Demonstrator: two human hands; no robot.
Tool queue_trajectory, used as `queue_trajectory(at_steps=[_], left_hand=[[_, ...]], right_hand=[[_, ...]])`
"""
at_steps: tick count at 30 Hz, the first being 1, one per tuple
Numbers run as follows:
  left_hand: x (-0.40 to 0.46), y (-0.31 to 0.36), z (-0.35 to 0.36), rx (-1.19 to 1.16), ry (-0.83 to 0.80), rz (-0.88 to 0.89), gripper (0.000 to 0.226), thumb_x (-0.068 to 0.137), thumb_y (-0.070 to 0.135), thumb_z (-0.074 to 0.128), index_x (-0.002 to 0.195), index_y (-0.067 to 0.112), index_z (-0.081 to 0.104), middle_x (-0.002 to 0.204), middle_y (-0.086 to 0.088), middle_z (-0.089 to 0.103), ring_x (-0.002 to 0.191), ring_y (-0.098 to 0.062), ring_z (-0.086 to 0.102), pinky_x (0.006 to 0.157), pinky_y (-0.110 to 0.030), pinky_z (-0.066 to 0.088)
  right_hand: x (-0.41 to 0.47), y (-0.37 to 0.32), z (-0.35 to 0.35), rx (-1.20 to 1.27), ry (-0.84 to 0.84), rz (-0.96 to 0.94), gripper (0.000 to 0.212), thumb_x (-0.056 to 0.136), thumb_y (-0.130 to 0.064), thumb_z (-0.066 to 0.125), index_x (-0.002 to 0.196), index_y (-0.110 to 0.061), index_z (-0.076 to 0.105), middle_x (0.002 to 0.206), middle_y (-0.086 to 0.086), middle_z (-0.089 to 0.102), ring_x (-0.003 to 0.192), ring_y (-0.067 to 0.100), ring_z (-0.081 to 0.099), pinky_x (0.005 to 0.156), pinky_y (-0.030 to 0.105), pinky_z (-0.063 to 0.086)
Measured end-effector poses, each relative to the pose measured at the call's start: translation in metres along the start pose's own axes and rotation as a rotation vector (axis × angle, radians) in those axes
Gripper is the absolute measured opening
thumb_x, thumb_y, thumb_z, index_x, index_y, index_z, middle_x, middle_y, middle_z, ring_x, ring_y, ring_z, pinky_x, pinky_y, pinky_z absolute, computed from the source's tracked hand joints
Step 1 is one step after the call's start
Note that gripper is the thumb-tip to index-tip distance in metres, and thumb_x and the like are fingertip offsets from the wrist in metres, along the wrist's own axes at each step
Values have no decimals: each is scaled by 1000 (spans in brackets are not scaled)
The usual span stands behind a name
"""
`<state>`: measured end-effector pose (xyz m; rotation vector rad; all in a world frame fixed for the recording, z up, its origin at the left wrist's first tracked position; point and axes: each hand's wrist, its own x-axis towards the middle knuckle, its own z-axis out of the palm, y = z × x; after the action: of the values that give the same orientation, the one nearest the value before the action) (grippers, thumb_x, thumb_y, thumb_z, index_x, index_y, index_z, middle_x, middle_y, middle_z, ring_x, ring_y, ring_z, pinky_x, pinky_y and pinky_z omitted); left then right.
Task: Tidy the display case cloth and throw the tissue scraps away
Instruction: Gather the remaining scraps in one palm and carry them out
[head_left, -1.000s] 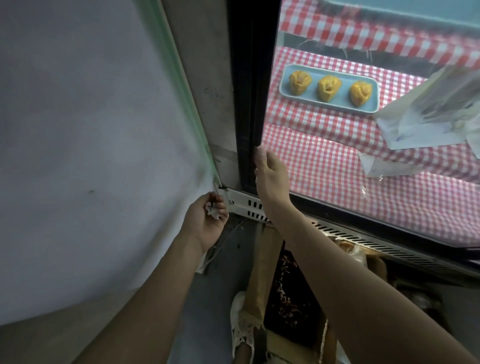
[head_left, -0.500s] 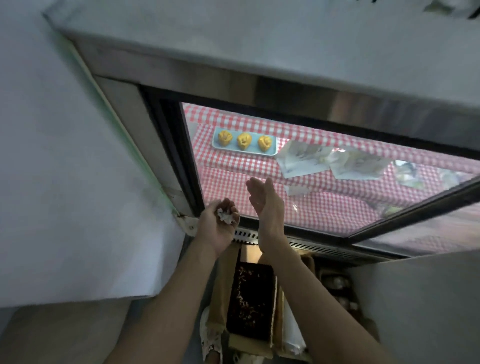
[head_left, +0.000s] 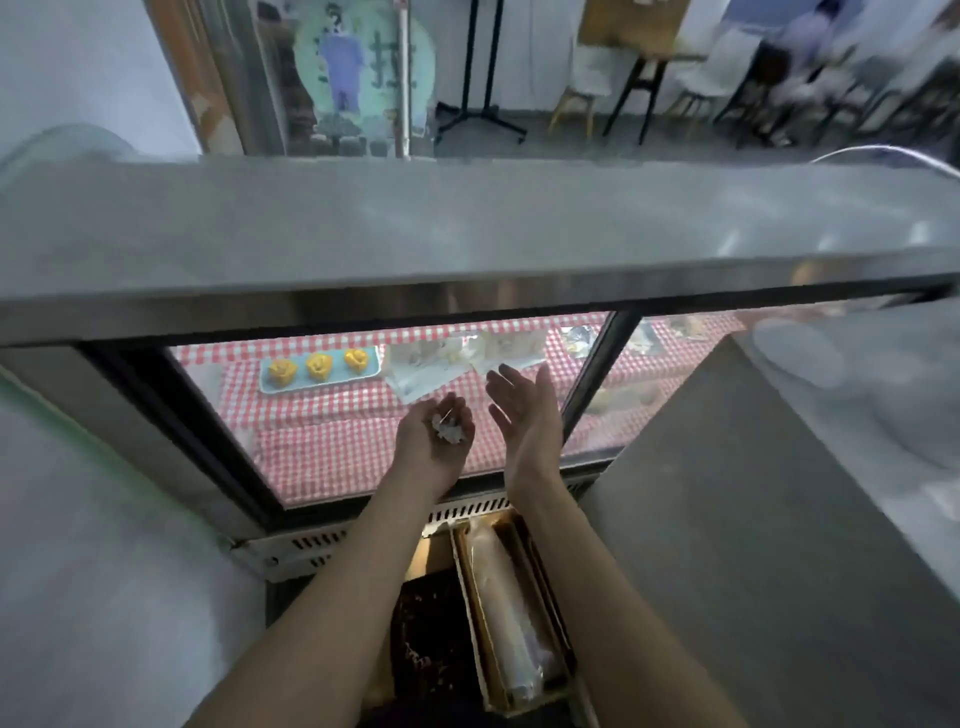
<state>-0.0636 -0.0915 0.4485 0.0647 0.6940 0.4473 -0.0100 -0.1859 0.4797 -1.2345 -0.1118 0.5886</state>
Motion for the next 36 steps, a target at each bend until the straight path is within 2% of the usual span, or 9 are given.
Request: queue_trajectory(at_steps=[3, 8, 11, 16, 19, 23, 26, 32, 36], left_hand=[[1, -17, 28, 62, -38, -76, 25, 97, 12, 43, 80, 3, 60, 74, -8, 63, 65, -17, 59, 60, -23, 52], [1, -41, 68, 85, -161, -224, 19, 94, 9, 45, 86, 1, 60, 82, -11, 59, 71, -19, 57, 67, -24, 53], [-4, -54, 93, 122, -212, -318, 23, 95, 10, 41, 83, 1, 58, 77, -11, 59, 67, -19, 55, 56, -24, 55], [-11, -81, 138, 241, -267, -386, 34, 97, 11, 37, 69, 3, 55, 61, -9, 62, 57, -18, 58, 52, -22, 53], [-9, -104, 166, 277, -321, -423, 35, 96, 9, 36, 65, 7, 53, 66, -6, 56, 53, -17, 56, 54, -24, 52], [-16, -143, 212, 353, -383, -482, 32, 97, 11, 38, 70, 5, 53, 65, -6, 58, 59, -16, 55, 51, -21, 51], [-24, -175, 249, 392, -441, -483, 31, 96, 10, 34, 69, 7, 50, 57, -6, 56, 59, -17, 50, 59, -22, 44], [-25, -244, 308, 399, -426, -513, 35, 99, 14, 35, 76, 2, 58, 55, -10, 64, 69, -17, 56, 67, -22, 47], [-31, -287, 334, 469, -469, -532, 33, 98, 13, 35, 76, 3, 57, 59, -10, 63, 66, -18, 55, 65, -22, 45]], right_hand=[[-2, -29, -8, 27, 86, -70, 55, 102, -53, 37, 117, -13, 71, 118, 6, 74, 116, 20, 66, 103, 35, 45], [-1, -66, -16, 91, 264, -150, 53, 102, -49, 39, 113, -9, 71, 116, 10, 74, 114, 24, 66, 104, 39, 46], [0, -90, -22, 134, 343, -199, 51, 102, -49, 39, 103, -10, 72, 108, 9, 74, 108, 23, 66, 104, 39, 46], [-4, -131, -42, 174, 440, -245, 53, 102, -51, 39, 109, -9, 70, 108, 10, 73, 98, 19, 66, 88, 30, 49], [-8, -156, -61, 172, 480, -283, 54, 101, -53, 36, 114, -12, 69, 119, 11, 71, 108, 21, 64, 92, 31, 47], [-10, -202, -91, 244, 509, -376, 55, 103, -48, 36, 120, -7, 67, 111, 8, 70, 106, 21, 63, 99, 35, 43], [-6, -237, -118, 279, 531, -433, 49, 103, -47, 36, 113, -12, 69, 109, 7, 71, 110, 22, 63, 103, 35, 43], [-2, -299, -179, 362, 554, -534, 54, 103, -48, 37, 122, -6, 66, 122, 14, 71, 118, 25, 63, 107, 37, 43], [3, -323, -216, 430, 600, -567, 52, 102, -46, 39, 122, -6, 66, 123, 15, 70, 121, 27, 61, 109, 38, 42]])
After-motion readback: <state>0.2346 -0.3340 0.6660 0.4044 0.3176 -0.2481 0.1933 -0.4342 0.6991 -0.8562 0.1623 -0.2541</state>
